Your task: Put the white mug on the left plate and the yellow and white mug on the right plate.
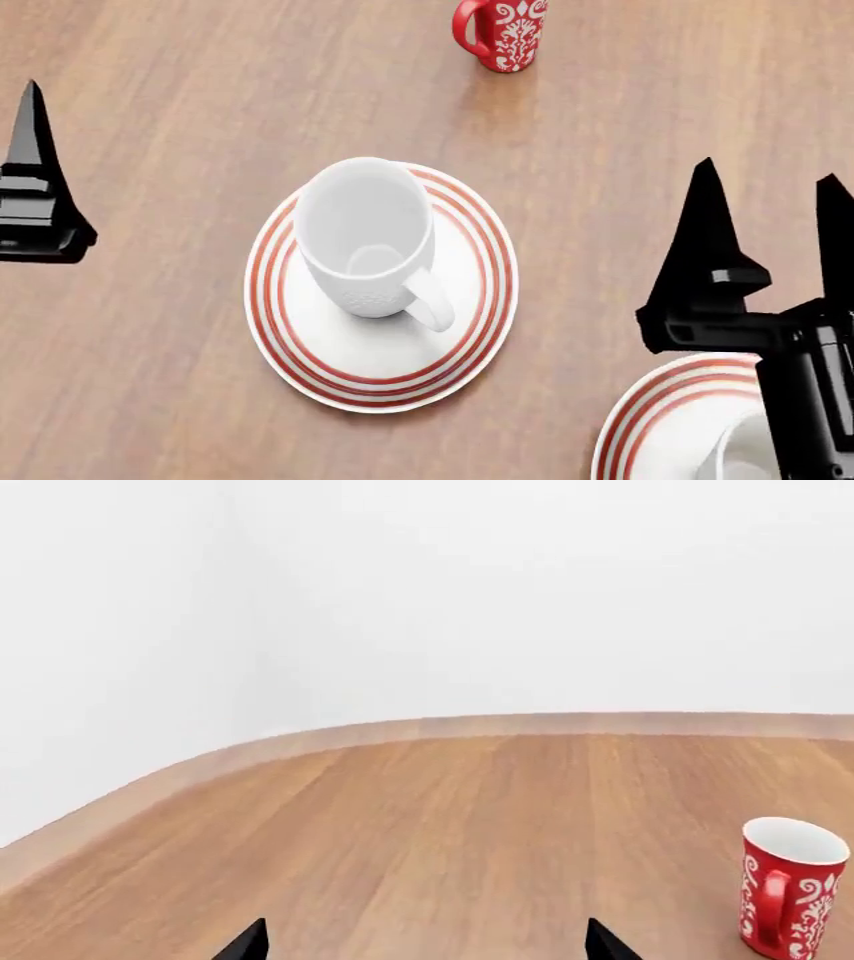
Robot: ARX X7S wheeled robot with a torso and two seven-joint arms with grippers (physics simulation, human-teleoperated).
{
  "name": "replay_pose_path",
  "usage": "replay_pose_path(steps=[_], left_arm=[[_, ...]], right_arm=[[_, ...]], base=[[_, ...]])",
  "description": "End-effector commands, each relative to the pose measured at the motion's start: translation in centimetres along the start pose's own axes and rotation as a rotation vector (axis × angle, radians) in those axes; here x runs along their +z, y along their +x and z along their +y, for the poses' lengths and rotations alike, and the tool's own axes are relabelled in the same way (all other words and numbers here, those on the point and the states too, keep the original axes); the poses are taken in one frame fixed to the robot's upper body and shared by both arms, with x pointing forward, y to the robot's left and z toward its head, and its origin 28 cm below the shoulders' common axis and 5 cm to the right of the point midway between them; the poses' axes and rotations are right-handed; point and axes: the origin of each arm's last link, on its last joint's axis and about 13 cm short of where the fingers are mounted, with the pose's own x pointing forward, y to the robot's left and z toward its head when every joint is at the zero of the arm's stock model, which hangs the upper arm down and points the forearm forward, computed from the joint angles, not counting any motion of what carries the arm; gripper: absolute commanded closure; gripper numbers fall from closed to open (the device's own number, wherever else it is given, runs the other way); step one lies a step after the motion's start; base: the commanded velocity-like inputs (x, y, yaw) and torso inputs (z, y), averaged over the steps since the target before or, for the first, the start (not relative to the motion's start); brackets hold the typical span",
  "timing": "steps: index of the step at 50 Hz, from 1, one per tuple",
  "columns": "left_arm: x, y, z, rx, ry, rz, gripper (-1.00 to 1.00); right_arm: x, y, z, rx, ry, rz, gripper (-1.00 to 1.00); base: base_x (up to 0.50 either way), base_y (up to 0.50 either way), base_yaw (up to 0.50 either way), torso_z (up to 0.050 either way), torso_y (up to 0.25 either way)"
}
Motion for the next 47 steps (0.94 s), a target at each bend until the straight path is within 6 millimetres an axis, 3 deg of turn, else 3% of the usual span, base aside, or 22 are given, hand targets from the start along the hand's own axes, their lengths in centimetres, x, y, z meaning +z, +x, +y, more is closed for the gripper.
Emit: replay_pose_path(steps=[1,11,47], left_arm=[[3.0,0.7,0.5,0.004,0.023,-0.048,-1.0],[5.2,0.3,0.7,0.003,0.015,-0.098,-1.0],[7.0,0.6,0.6,-0.011,0.005,-0.152,-1.0]], right_arm=[[2.3,-0.4,0.9,0.033,0.016,-0.093,-1.0],[5.3,-1.7,2.2,0.092,0.053,-0.177,-1.0],[7.7,-3.7,2.9,0.192,0.132,-0.302,-1.0]], base=[[0.0,0.0,0.0,0.0,0.0],[0.0,0.0,0.0,0.0,0.0],[0.0,0.0,0.0,0.0,0.0]])
